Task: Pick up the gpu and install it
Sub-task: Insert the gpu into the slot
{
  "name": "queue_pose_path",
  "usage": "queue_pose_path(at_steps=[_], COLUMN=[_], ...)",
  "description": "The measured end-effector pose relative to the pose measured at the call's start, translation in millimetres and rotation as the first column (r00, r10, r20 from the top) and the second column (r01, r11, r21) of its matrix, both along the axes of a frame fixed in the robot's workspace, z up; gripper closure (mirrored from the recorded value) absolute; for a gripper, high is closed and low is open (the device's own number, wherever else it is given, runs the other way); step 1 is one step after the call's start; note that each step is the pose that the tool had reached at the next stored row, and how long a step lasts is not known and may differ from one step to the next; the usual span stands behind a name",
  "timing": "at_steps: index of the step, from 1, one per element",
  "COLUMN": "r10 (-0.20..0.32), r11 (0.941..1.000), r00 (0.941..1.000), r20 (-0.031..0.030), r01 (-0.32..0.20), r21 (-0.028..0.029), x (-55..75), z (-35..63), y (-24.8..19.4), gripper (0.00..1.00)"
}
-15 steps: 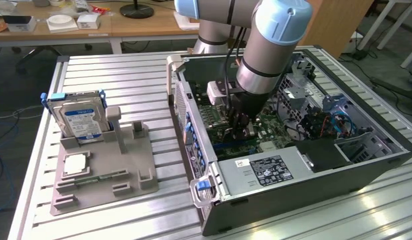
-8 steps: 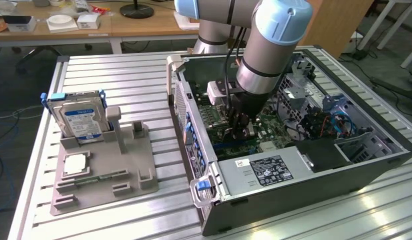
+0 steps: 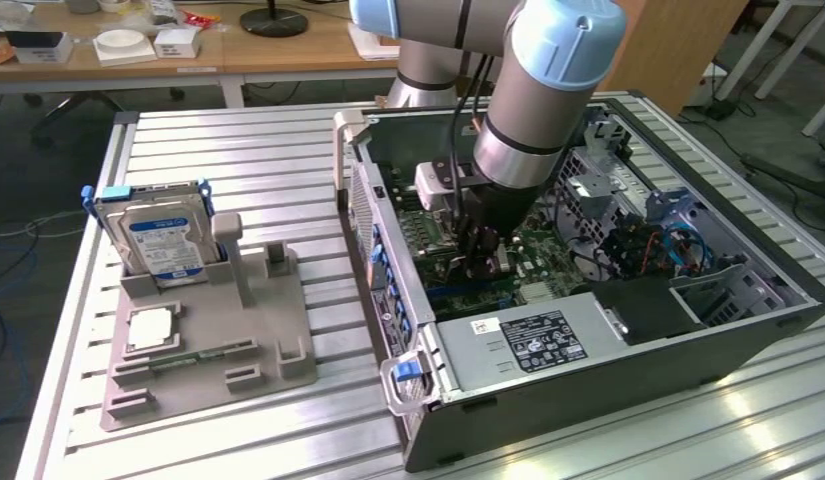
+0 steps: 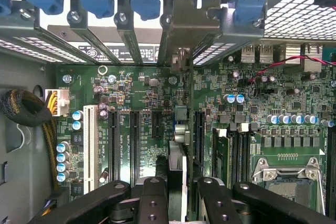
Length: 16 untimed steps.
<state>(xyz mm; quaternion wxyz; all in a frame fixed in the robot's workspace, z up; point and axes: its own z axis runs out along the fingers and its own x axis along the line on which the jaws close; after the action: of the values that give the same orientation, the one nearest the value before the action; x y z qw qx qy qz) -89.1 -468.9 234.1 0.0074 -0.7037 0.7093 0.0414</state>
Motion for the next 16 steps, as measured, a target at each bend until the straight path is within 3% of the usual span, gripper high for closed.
queue_pose_path(at_steps=[16], r10=[0.000], r11=[1.0000], r00=[1.0000], r20=[-0.0006], r01=[0.000], r21=[-0.0011], x=[0.3], z=[-4.0], y=[0.5], gripper=[0.73])
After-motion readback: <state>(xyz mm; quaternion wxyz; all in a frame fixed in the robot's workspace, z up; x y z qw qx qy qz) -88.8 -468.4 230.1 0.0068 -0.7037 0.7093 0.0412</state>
